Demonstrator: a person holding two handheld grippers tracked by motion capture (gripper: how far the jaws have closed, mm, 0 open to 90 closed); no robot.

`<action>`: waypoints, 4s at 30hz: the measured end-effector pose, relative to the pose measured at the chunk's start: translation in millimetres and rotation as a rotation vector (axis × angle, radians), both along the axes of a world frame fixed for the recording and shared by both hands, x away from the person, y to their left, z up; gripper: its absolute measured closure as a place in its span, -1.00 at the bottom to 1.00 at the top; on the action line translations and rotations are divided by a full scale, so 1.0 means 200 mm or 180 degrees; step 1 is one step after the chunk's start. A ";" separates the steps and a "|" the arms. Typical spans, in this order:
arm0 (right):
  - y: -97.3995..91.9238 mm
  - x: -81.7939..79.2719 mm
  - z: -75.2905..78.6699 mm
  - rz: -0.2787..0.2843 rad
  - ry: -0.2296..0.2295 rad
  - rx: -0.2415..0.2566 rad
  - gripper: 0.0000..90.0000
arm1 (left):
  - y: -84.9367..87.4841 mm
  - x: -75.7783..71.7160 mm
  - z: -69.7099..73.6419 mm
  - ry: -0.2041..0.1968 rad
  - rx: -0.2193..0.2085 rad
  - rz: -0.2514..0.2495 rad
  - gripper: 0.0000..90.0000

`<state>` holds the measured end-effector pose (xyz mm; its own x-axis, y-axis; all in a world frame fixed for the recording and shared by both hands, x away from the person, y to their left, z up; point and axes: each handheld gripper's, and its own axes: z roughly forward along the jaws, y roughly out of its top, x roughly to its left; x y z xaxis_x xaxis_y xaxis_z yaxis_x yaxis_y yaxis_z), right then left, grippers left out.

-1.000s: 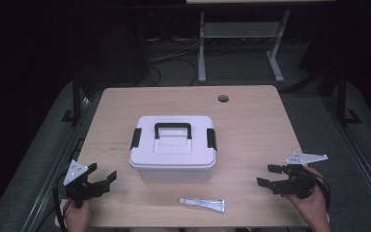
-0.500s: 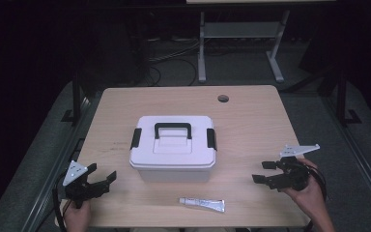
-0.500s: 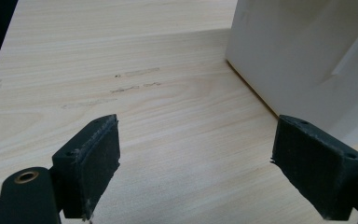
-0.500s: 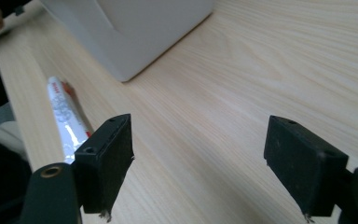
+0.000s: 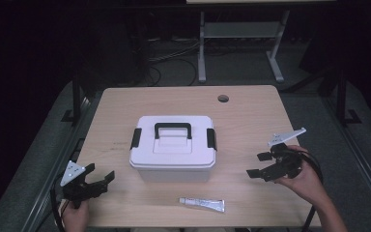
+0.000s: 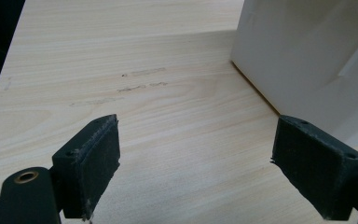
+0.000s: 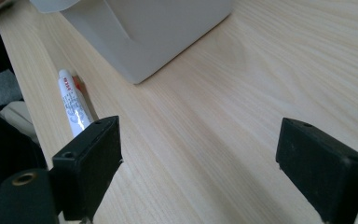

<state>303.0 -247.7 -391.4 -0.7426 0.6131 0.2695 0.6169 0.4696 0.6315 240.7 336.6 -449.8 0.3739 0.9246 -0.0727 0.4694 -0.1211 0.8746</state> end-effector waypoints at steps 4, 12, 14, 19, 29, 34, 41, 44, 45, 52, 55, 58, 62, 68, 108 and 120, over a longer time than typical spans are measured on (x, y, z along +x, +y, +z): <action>0.01 0.02 0.02 0.0062 0.0010 -0.0066 -0.69 | 0.00 0.00 0.00 -0.0014 0.0013 0.0008 -0.69; 0.04 0.07 0.13 0.0203 -0.0026 -0.0153 -0.69 | 0.00 0.00 0.00 -0.0022 0.0010 0.0004 -0.69; 0.05 0.08 0.16 0.0225 -0.0009 -0.0169 -0.69 | 0.00 0.00 0.00 -0.0018 0.0005 0.0008 -0.69; 0.08 0.11 0.22 0.0333 -0.0039 -0.0227 -0.69 | 0.00 0.00 0.00 -0.0028 0.0001 0.0017 -0.69; 0.14 0.18 0.32 0.0482 -0.0053 -0.0344 -0.69 | 0.01 -0.01 0.01 -0.0037 0.0012 0.0026 -0.69; 0.18 0.21 0.37 0.0545 -0.0045 -0.0432 -0.68 | 0.01 -0.01 0.01 -0.0043 0.0005 0.0036 -0.69; 0.23 0.24 0.42 0.0648 -0.0077 -0.0488 -0.68 | 0.01 0.00 0.01 -0.0040 0.0017 0.0021 -0.69; 0.26 0.25 0.45 0.0692 -0.0085 -0.0480 -0.67 | 0.01 0.00 0.01 -0.0042 0.0033 0.0015 -0.69; 0.26 0.25 0.45 0.0692 -0.0085 -0.0480 -0.67 | 0.01 0.00 0.01 -0.0042 0.0033 0.0015 -0.69; 0.32 0.28 0.51 0.0800 -0.0071 -0.0519 -0.67 | 0.01 0.00 0.01 -0.0048 0.0038 0.0010 -0.69; 0.34 0.29 0.53 0.0849 -0.0072 -0.0491 -0.66 | 0.01 0.00 0.01 -0.0043 0.0034 0.0020 -0.69; 0.36 0.30 0.53 0.0876 -0.0080 -0.0524 -0.66 | 0.01 0.00 0.01 -0.0054 0.0044 0.0026 -0.69; 0.40 0.31 0.56 0.0930 -0.0091 -0.0529 -0.66 | 0.02 0.00 0.01 -0.0057 0.0020 0.0034 -0.69; 0.48 0.34 0.60 0.1058 -0.0085 -0.0639 -0.61 | 0.02 0.00 0.01 -0.0064 0.0009 0.0029 -0.69; 0.79 0.51 0.70 0.1408 -0.0088 -0.0767 -0.60 | 0.04 0.00 0.01 -0.0071 -0.0048 0.0064 -0.69; 0.89 0.54 0.68 0.1516 -0.0069 -0.0773 -0.53 | 0.03 0.00 0.01 -0.0068 -0.0050 0.0072 -0.69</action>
<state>411.0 -70.2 -256.1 -0.9577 0.2497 0.1431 0.2878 0.8286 0.4801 239.8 342.2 -447.3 0.3544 0.9317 -0.0794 0.4530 -0.0968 0.8863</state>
